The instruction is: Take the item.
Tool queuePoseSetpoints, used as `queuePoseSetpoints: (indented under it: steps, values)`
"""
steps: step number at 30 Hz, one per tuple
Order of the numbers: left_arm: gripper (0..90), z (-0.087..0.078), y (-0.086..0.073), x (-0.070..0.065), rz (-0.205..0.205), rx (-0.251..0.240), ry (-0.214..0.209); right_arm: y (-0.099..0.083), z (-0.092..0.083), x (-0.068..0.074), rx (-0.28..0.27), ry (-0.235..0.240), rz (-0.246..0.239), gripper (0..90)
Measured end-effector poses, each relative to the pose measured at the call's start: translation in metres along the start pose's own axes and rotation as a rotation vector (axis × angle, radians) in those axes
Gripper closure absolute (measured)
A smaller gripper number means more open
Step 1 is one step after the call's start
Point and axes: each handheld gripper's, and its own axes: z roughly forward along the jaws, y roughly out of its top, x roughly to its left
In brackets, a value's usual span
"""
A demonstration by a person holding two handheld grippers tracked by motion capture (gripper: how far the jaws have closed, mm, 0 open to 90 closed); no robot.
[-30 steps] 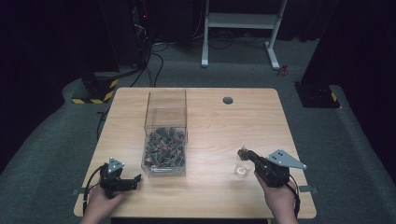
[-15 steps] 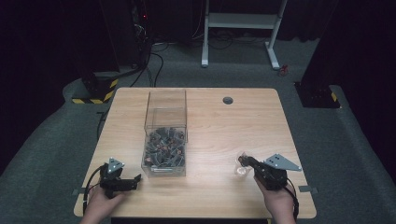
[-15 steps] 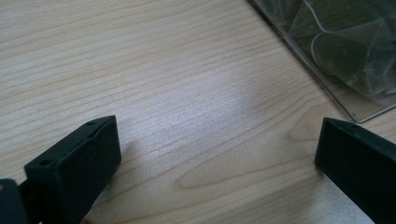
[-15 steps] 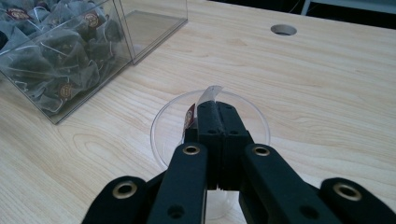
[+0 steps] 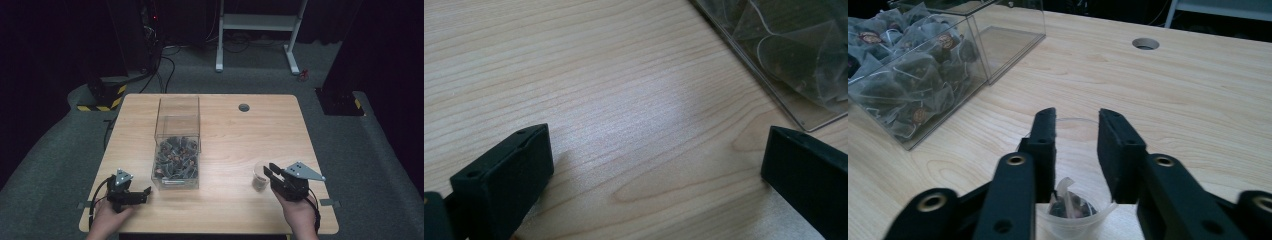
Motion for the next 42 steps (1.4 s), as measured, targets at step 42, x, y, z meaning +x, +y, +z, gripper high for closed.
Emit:
queuePoseSetpoints:
  steps: [42]
  values:
    - [0.6,0.000,0.000,0.000,0.000,0.000,0.000,-0.057,0.004,-0.064,0.134,-0.244,0.088,40.4]
